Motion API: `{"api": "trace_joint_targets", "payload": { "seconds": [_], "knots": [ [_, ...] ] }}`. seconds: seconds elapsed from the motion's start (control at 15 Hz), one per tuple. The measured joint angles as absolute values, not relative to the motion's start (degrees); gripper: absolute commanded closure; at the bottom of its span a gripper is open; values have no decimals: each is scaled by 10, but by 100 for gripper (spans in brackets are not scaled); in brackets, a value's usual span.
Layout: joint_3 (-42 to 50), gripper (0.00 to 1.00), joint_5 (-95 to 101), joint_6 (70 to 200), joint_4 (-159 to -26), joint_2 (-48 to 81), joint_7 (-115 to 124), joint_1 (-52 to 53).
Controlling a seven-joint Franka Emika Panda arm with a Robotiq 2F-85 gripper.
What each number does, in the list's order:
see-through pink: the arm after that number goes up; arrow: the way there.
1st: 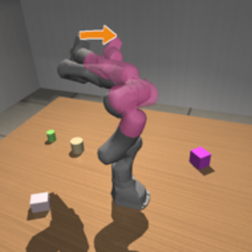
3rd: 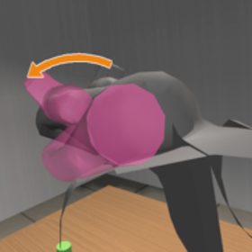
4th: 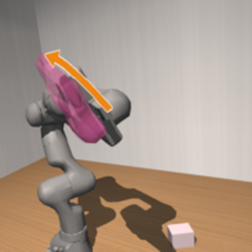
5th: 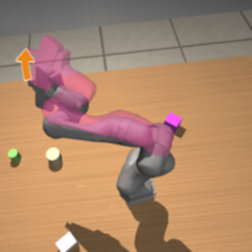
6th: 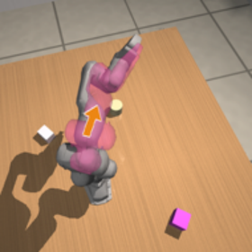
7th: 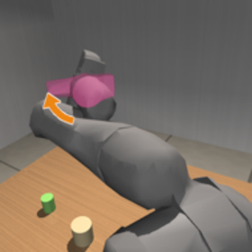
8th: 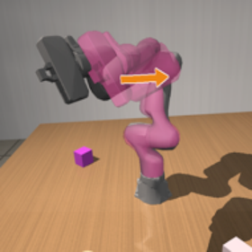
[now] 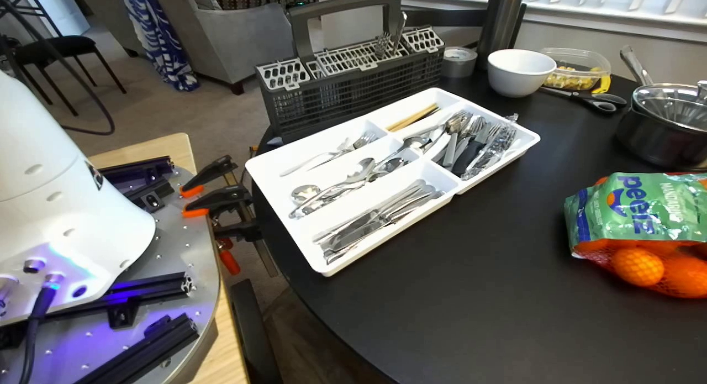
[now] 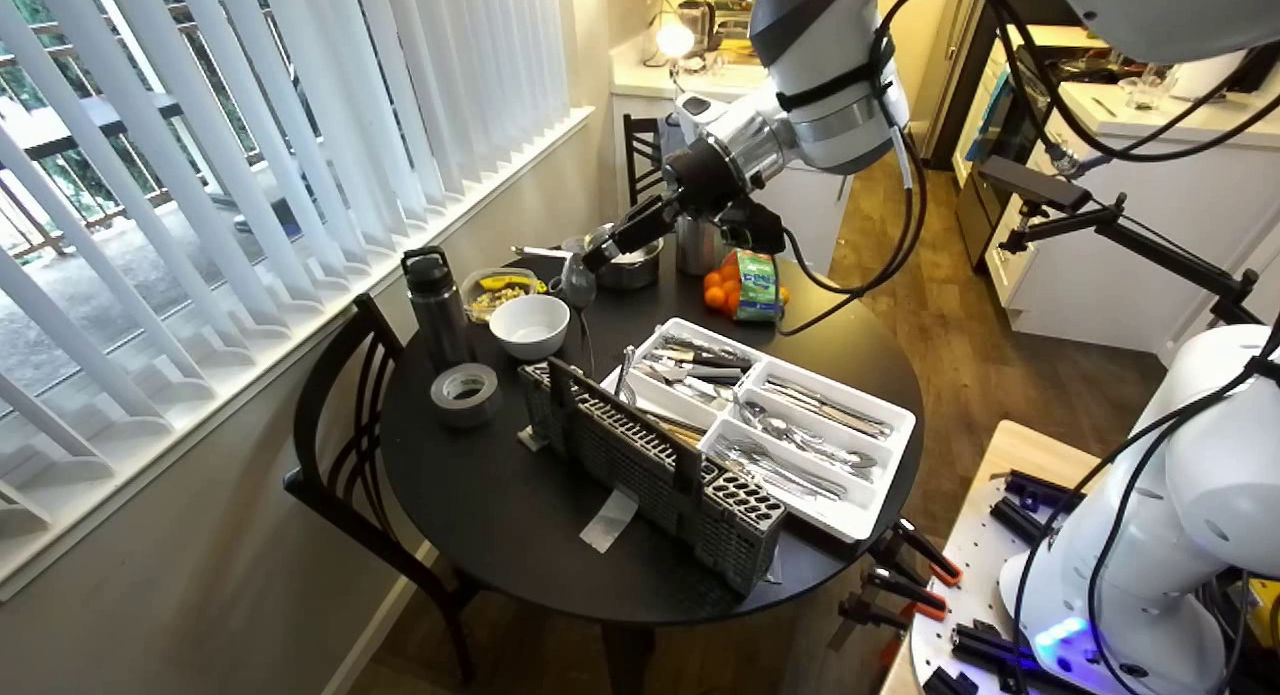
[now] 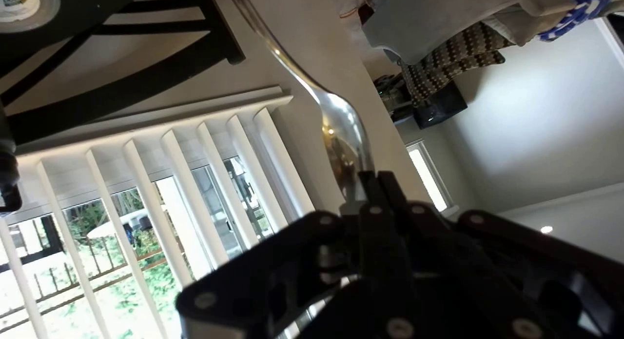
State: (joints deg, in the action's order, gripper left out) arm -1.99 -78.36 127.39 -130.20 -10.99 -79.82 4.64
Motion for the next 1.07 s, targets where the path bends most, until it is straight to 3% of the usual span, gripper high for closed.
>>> {"api": "trace_joint_targets", "payload": {
  "seconds": [0.33, 0.67, 0.93, 1.07],
  "knots": [
    [-64, 98, -737, 1411, -1317, -135, -716, 48],
    [-137, 98, -570, 1563, -1345, -158, -494, 36],
    [-175, 98, -391, 1573, -1362, -140, -302, -36],
    [-143, 98, -297, 1556, -1361, -121, -213, -42]
  ]
}}
